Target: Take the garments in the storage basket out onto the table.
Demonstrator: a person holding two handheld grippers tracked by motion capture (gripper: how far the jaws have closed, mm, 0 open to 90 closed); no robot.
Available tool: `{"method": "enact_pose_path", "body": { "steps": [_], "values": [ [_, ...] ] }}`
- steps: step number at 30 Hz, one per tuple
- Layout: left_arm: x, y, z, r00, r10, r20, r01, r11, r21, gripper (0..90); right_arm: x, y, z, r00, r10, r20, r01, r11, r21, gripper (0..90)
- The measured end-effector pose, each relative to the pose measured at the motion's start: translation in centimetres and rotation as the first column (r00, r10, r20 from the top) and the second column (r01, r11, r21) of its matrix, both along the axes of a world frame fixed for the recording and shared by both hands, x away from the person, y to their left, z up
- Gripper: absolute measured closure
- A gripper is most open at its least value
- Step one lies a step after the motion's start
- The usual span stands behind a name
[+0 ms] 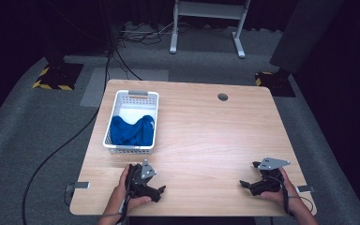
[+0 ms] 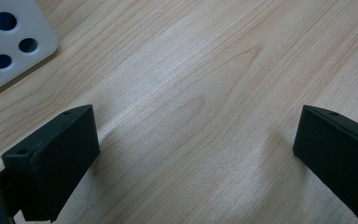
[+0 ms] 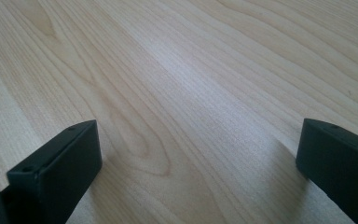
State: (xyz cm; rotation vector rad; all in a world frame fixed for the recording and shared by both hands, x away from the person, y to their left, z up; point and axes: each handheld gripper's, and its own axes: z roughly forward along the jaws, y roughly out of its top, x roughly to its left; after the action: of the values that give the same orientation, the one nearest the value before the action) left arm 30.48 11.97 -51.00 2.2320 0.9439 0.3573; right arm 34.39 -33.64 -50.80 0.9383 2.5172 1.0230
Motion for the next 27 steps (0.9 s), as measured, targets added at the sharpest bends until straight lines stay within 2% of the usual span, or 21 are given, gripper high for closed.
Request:
{"method": "enact_pose_path", "body": {
  "steps": [14, 17, 18, 20, 21, 23, 24, 27],
  "values": [
    [0.0, 0.1, 0.0, 1.0000, -0.004, 0.002, 0.004, 1.0000, 0.001, 0.1, 0.0, -0.1, 0.0, 0.9997, -0.024, 0.002, 0.024, 1.000, -0.001, 0.4],
    [-0.2, -0.1, 0.1, 0.9998, 0.012, 0.014, -0.013, 0.9998, 0.014, 0.3, 0.0, 0.0, 0.0, 0.9997, -0.025, 0.000, 0.025, 1.000, -0.003, 0.3],
    [-0.4, -0.3, 0.2, 0.9995, 0.007, 0.032, -0.008, 0.9996, 0.026, 0.9, 0.0, 0.0, 0.0, 0.9996, -0.026, -0.001, 0.026, 1.000, -0.004, 0.3],
    [-0.4, -0.4, 0.3, 0.9993, 0.007, 0.037, -0.008, 0.9996, 0.029, 5.6, 0.1, -0.1, 0.0, 0.9996, -0.027, -0.002, 0.027, 1.000, -0.003, 0.3],
    [-0.4, -0.5, 0.6, 0.9986, 0.006, 0.052, -0.007, 0.9995, 0.030, 6.8, 0.1, -0.1, 0.0, 0.9996, -0.027, -0.001, 0.027, 1.000, -0.003, 0.3],
    [-0.4, -0.4, 1.2, 0.9990, -0.003, 0.044, 0.003, 0.9999, -0.013, 5.5, 0.0, -0.1, 0.0, 0.9996, -0.028, -0.001, 0.028, 1.000, -0.001, 0.3],
    [-0.4, -0.3, 1.5, 0.9983, -0.004, 0.058, 0.005, 0.9997, -0.023, 5.8, 0.0, -0.1, 0.0, 0.9996, -0.029, 0.000, 0.029, 1.000, -0.001, 0.3],
    [-0.6, -0.2, 2.3, 0.9971, -0.005, 0.075, 0.007, 0.9998, -0.018, 6.0, 0.0, -0.2, 0.0, 0.9996, -0.030, -0.001, 0.030, 1.000, 0.000, 0.3]
  ]
}}
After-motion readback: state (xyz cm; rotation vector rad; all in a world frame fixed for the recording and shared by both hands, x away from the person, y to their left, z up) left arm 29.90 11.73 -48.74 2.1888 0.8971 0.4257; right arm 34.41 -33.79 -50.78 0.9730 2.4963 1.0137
